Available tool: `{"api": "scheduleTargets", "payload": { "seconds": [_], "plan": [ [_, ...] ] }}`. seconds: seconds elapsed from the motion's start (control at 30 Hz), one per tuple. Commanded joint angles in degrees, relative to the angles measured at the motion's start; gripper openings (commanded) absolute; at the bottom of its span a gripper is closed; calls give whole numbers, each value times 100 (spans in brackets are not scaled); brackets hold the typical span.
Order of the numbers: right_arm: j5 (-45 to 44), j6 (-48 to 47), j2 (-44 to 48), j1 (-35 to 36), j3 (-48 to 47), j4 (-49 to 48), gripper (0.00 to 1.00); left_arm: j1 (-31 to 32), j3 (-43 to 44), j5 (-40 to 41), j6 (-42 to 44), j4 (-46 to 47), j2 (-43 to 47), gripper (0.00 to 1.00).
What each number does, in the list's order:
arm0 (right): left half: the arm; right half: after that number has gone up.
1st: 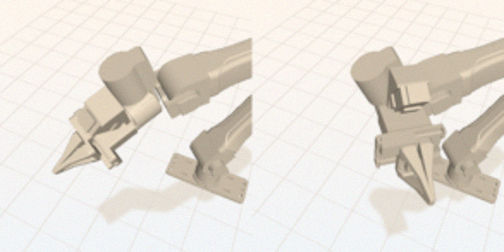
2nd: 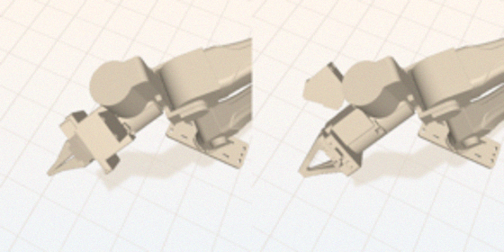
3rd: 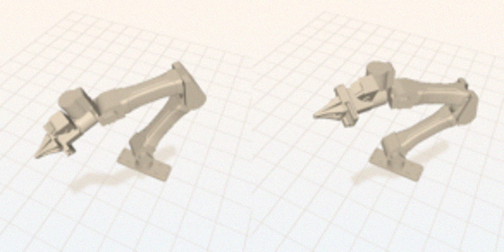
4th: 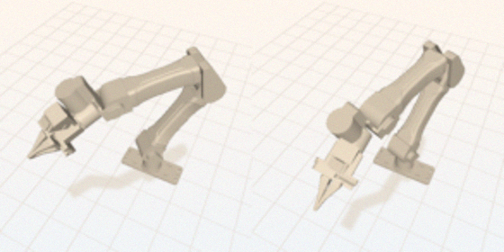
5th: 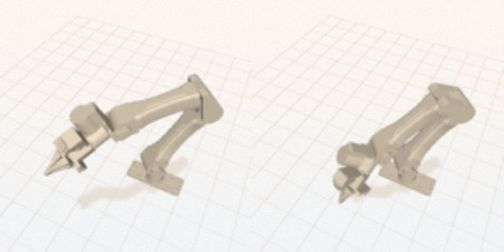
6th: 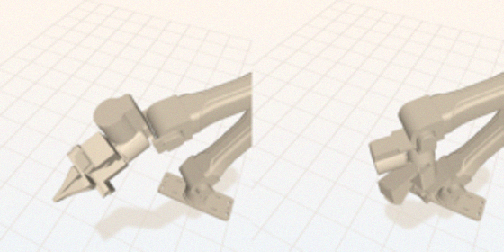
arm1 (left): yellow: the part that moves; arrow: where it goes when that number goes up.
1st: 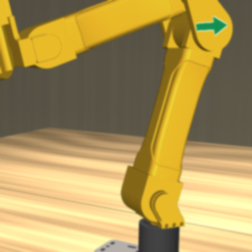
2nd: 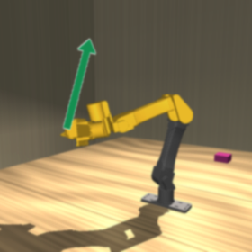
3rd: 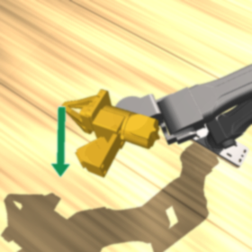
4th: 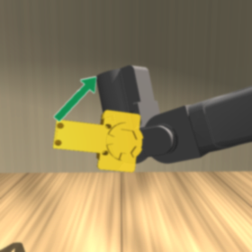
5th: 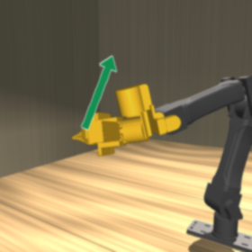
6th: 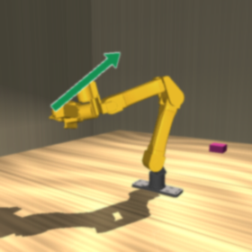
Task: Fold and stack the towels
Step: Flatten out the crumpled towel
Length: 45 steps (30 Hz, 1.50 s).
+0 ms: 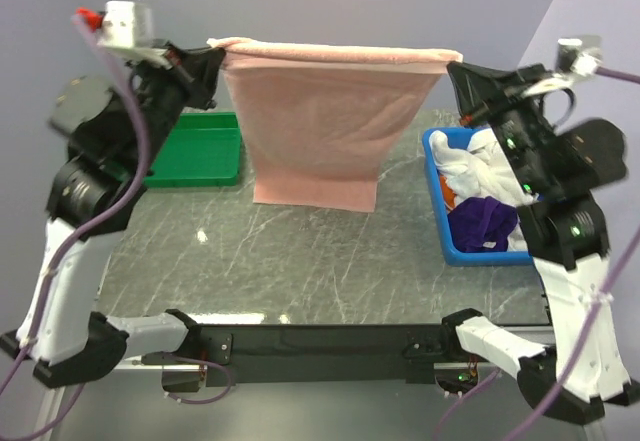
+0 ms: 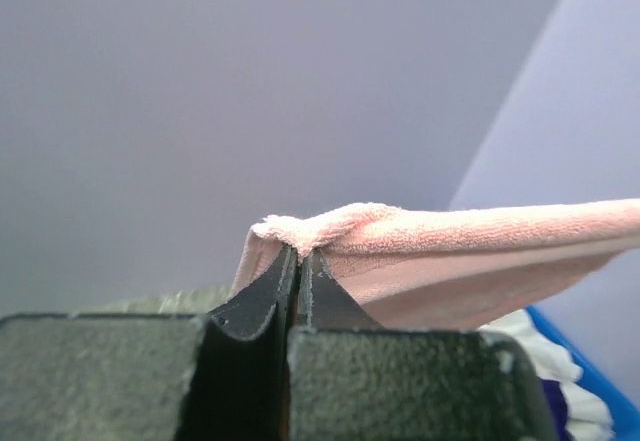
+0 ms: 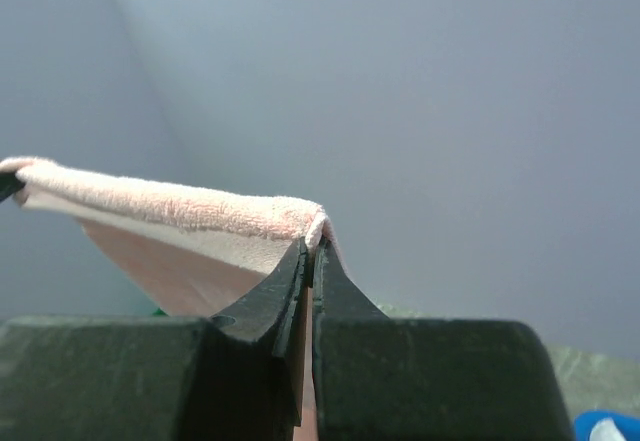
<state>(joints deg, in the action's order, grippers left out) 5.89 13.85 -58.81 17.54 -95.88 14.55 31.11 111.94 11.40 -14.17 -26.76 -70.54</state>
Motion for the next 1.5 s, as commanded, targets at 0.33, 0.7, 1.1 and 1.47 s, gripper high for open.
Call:
{"api": "scheduleTargets", "payload": {
  "seconds": [0.33,0.7,1.1,1.47],
  "plan": [
    [562,-506,634,-137,-2004,391,0,-176,1119,-1429,284,339,990,0],
    [196,-216,-278,-146,-2339,207,0,-176,979,-518,362,462,446,0],
    [-1055,-488,-3230,-540,-2700,-520,0,-1369,1199,435,30,1260,-2603,0],
    [-774,-533,-5289,-857,-2243,-1629,0,-2047,1512,-260,-120,1710,-5275,0]
  ]
}}
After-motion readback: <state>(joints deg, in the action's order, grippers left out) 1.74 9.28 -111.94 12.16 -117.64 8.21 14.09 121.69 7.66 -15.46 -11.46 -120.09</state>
